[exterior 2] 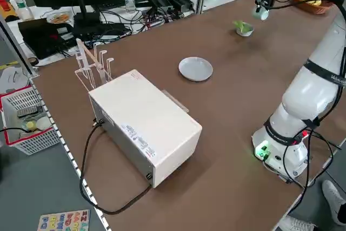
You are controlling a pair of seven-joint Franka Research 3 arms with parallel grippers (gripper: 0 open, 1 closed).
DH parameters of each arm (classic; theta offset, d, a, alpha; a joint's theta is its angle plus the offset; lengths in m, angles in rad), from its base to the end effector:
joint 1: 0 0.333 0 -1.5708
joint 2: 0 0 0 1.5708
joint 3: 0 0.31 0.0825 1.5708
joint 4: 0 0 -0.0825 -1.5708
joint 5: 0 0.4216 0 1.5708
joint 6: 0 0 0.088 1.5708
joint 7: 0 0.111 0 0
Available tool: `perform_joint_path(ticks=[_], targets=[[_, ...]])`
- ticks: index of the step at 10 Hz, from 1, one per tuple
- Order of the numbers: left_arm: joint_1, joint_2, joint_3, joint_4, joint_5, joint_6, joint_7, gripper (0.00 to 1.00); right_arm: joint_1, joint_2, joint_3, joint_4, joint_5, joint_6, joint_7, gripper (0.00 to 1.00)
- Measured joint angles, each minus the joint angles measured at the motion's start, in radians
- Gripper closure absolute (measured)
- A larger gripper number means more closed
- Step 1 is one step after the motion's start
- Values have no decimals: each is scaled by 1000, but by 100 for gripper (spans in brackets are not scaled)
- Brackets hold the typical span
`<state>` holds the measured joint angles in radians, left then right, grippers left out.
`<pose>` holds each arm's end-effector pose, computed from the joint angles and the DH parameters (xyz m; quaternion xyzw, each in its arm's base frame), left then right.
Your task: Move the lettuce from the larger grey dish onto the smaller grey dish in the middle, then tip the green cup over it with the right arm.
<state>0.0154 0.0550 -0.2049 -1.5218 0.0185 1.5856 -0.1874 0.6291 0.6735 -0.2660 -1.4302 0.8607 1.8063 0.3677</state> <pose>0.6002 -0.1097 0.6084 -1.0000 0.0010 -0.0056 0.0027 0.6440 0.3505 0.2775 -0.9327 0.1389 0.2250 0.2452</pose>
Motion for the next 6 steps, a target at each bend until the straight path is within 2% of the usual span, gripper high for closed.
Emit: perform_joint_path(ticks=[2,4,6], targets=[[0,0,0,0,0,0,0,0,-13,1,-19,-22,-1,-10,-316,32],[0,0,1,0,0,0,0,0,-33,1,-63,-75,-1,35,-683,32],[1,0,1,0,1,0,0,0,-79,-18,-79,-134,-1,84,-1049,32]])
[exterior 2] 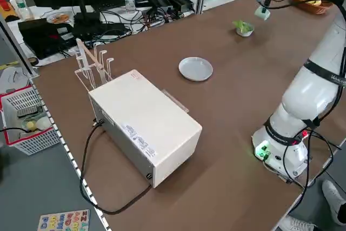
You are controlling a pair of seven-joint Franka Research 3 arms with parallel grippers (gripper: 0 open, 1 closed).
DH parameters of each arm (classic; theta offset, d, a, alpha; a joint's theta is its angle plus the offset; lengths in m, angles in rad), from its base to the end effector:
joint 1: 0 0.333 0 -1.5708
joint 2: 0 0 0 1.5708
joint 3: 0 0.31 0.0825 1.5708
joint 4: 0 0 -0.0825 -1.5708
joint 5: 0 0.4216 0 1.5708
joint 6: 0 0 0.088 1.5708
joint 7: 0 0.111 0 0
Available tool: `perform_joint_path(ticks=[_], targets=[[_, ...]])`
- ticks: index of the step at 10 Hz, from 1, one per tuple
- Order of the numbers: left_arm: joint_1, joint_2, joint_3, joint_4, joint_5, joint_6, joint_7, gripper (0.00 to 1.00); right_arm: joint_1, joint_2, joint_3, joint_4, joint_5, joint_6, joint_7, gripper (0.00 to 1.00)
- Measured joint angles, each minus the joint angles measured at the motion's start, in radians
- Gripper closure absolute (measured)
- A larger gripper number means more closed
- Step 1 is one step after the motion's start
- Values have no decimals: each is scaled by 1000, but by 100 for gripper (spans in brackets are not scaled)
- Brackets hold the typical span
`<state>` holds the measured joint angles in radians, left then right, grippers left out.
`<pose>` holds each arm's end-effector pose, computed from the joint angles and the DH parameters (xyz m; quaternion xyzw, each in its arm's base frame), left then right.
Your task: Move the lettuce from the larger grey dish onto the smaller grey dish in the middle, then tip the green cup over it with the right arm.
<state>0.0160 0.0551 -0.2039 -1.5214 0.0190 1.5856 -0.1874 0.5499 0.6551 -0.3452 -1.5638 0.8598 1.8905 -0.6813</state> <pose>0.6005 -0.1087 0.6086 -1.0000 0.0002 -0.0058 0.0029 0.6700 0.2287 0.2381 -0.9210 -0.2488 0.0567 0.2942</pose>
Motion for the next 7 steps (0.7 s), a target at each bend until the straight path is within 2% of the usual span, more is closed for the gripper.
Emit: perform_joint_path(ticks=[4,7], targets=[[-1,0,-1,0,0,0,0,0,-157,-79,-6,-143,0,43,-722,32],[-1,0,-1,0,0,0,1,0,-361,-91,10,-206,1,-30,-1272,32]])
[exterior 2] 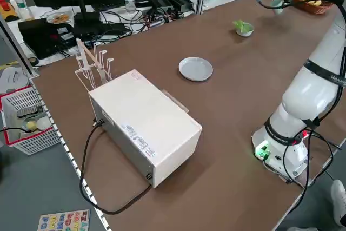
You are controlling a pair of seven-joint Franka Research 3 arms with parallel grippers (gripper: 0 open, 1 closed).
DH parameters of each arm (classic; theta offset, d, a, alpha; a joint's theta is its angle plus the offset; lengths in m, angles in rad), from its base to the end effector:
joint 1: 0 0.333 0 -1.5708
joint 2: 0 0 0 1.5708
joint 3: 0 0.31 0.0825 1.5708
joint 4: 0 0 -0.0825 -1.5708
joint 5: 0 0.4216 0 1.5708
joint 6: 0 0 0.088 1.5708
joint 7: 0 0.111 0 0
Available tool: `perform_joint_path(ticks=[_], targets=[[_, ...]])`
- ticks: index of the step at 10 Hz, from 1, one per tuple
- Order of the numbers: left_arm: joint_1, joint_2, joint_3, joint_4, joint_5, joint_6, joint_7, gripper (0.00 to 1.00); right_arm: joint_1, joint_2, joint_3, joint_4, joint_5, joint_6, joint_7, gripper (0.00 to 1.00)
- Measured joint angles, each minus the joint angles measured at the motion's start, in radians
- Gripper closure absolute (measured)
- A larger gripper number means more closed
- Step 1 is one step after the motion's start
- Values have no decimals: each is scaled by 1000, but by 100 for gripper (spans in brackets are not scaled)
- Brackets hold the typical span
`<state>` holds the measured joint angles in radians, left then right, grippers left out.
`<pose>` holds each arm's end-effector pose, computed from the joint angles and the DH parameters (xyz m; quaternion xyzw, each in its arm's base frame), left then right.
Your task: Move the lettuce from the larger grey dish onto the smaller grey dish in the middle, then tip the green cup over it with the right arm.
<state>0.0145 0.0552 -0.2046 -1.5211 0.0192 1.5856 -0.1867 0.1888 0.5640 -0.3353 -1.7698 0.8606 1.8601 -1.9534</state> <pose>0.6003 -0.1100 0.6087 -1.0000 0.0016 -0.0059 0.0030 0.6484 -0.0230 0.2081 -0.7260 -0.5991 -0.1476 0.3037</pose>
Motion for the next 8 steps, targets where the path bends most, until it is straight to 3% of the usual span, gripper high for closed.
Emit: perform_joint_path(ticks=[2,4,6,8], targets=[[0,0,0,0,2,0,0,0,-155,-2,56,-23,0,-45,-295,32],[0,0,0,0,2,0,0,0,-301,-2,148,-59,0,-50,-519,32],[2,0,1,0,3,0,0,0,-438,8,240,-85,0,-54,-677,32],[4,2,2,0,3,0,0,0,-549,52,302,-93,0,-65,-749,32]])
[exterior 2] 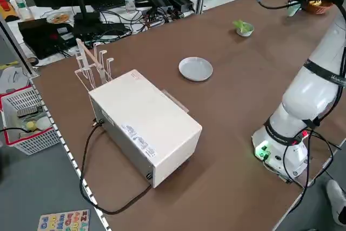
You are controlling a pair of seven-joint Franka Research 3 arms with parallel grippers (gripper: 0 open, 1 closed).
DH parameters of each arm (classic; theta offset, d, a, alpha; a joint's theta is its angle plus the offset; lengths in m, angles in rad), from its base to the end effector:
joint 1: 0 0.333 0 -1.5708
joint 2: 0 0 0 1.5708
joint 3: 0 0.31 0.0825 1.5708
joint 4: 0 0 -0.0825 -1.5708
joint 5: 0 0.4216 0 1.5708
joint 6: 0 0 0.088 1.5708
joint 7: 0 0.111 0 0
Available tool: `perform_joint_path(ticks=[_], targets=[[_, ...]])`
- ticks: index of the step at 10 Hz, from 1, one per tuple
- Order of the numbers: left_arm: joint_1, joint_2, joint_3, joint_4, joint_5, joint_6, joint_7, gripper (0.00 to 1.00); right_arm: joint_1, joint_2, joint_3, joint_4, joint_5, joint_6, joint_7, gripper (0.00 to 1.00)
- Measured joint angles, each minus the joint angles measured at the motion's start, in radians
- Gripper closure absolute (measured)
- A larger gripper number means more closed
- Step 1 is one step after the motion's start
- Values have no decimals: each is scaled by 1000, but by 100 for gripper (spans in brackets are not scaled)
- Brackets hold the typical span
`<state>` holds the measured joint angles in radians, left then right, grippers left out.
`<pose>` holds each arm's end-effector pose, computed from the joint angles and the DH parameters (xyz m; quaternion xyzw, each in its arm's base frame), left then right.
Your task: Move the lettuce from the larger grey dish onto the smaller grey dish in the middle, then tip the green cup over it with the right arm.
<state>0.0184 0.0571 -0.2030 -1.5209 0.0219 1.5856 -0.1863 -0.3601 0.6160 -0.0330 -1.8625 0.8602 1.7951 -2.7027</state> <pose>0.6014 -0.1064 0.6076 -1.0000 -0.0009 -0.0053 0.0043 0.5735 -0.1653 0.1331 -0.5524 -0.6966 -0.3358 0.3111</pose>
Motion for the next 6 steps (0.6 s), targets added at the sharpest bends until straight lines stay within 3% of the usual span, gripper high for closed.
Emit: perform_joint_path(ticks=[6], targets=[[1,3,3,0,0,0,-3,0,-102,84,50,0,2,1,-9,32]])
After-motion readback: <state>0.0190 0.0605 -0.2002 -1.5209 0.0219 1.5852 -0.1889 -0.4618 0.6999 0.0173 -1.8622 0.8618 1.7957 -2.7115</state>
